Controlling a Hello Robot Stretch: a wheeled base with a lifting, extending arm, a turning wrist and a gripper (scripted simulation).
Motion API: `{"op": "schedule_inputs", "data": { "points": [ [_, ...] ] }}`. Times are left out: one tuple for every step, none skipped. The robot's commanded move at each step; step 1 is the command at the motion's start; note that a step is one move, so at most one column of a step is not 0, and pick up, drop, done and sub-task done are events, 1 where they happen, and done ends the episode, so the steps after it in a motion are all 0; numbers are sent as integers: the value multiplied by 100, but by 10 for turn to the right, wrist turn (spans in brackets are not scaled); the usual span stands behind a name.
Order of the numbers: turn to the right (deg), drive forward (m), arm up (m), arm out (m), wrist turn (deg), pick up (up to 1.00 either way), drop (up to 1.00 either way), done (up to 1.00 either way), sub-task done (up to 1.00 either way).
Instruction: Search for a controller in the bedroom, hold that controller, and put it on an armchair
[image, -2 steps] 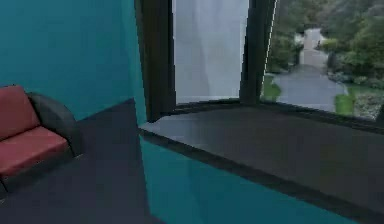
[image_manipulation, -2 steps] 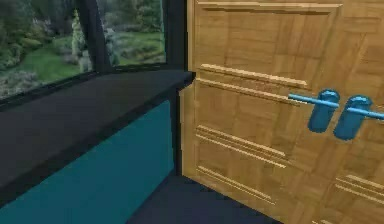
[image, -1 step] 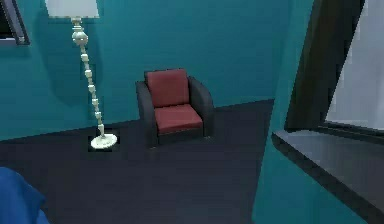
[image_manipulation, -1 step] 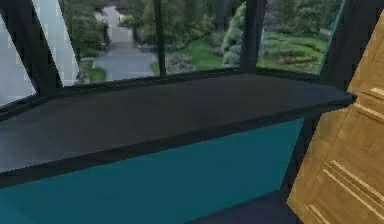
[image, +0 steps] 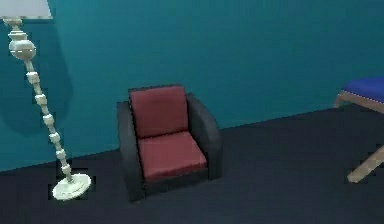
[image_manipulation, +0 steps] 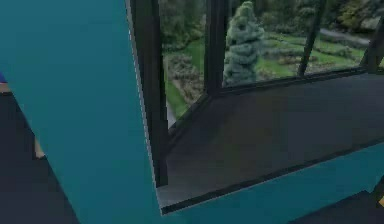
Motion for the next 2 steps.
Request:
{"op": "schedule_inputs", "data": {
  "points": [
    [90, 0, 0, 0, 0, 0, 0, 0, 0],
    [0, 35, 0, 0, 0, 0, 0, 0, 0]
  ]
}}
